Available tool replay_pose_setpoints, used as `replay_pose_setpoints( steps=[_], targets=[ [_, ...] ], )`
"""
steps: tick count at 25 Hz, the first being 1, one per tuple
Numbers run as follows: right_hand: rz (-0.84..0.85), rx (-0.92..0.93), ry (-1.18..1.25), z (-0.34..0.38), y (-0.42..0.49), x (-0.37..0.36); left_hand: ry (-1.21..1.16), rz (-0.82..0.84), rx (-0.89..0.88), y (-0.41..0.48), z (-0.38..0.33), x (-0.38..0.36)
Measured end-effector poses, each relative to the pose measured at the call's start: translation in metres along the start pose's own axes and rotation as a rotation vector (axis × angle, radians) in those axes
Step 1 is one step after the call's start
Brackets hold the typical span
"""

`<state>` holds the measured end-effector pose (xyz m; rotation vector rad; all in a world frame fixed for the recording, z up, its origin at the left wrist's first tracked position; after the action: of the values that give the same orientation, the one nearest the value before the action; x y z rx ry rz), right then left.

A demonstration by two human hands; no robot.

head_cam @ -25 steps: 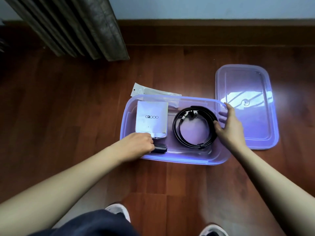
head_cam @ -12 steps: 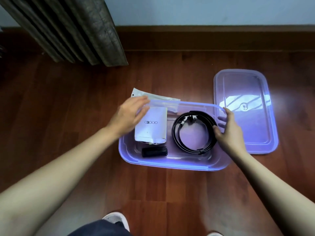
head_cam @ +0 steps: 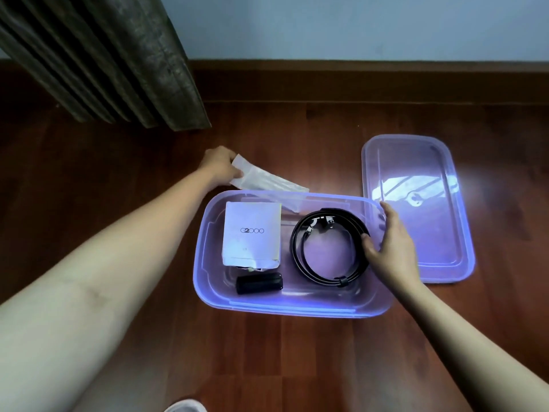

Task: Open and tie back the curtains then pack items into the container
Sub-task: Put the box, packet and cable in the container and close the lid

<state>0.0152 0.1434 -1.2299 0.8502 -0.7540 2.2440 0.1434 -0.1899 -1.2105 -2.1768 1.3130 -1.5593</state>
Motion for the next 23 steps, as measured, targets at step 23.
replay_pose_setpoints(
  steps=[23],
  targets=[
    [0.746, 0.02, 1.028, 0.098, -0.038, -0.001, -0.84, -0.329, -0.792, -0.131, -0.085, -0.035]
  ],
)
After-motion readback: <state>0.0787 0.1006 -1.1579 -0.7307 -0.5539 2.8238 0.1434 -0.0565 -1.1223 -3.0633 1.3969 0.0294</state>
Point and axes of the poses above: each hand's wrist, its own y-axis towards the middle knuckle, its own x-axis out of the back of the hand, z = x × y, the point moved 1 cm from there along y, towards the middle knuckle, and after that the axes turned 12 degrees about z, right-handed, at the moved point
